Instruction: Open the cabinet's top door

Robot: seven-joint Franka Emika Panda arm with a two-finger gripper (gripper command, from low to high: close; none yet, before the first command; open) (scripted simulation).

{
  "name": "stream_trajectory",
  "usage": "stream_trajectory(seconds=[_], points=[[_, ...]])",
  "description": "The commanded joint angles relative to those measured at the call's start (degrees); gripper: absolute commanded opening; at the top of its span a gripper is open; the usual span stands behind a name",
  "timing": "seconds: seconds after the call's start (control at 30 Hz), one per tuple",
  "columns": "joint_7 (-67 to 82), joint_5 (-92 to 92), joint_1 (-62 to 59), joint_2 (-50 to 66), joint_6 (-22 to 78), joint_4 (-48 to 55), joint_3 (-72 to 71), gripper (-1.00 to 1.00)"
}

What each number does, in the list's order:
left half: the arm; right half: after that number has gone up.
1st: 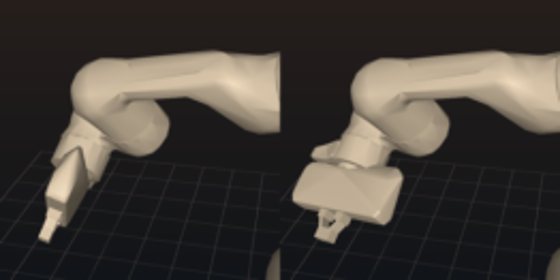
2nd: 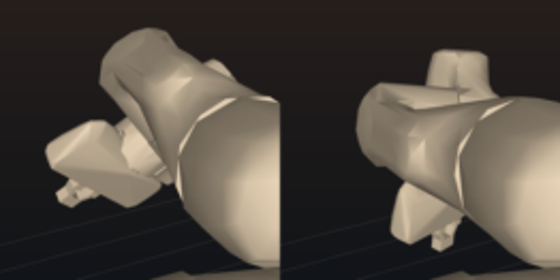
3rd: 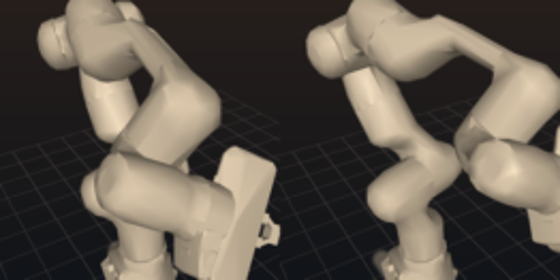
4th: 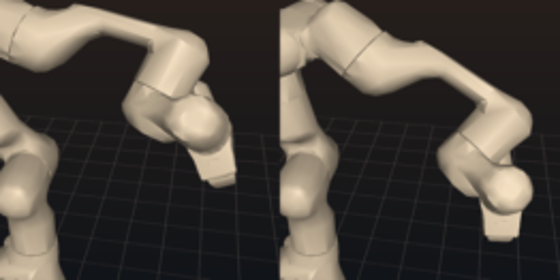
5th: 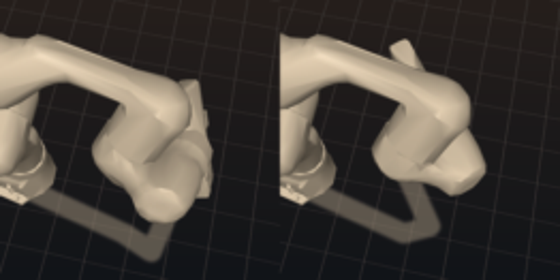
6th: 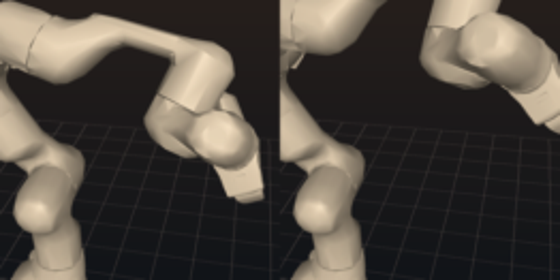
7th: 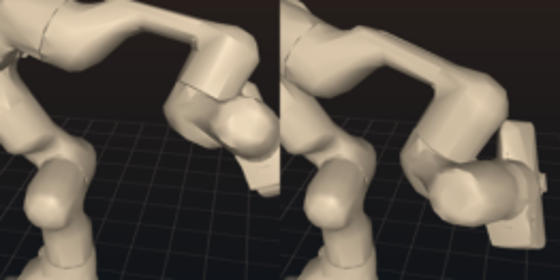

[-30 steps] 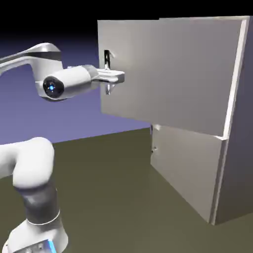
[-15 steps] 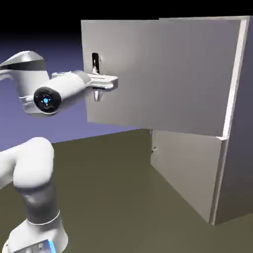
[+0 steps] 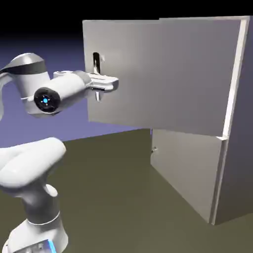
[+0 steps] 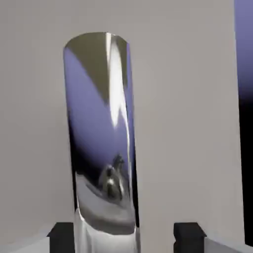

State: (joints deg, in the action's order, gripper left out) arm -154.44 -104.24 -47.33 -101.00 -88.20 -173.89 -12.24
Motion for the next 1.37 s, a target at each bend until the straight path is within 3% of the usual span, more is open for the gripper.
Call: stream_trajectory(seconds=[0.0,0.13,0.53,0.9,1.33], points=[[0.4,-0.5,-2.1,-1.6,2.2,0.1,-0.2,-1.0],[5.2,3.8,-7.6,4.4,11.1,1.3,5.2,-1.0],[21.6,27.6,-5.1,29.0,25.3,10.4,25.3,-1.0],[34.2,44.0,5.1,51.8,36.2,25.7,39.3,-1.0],[49.9,56.0,21.4,78.8,54.4,50.6,56.1,-1.0]])
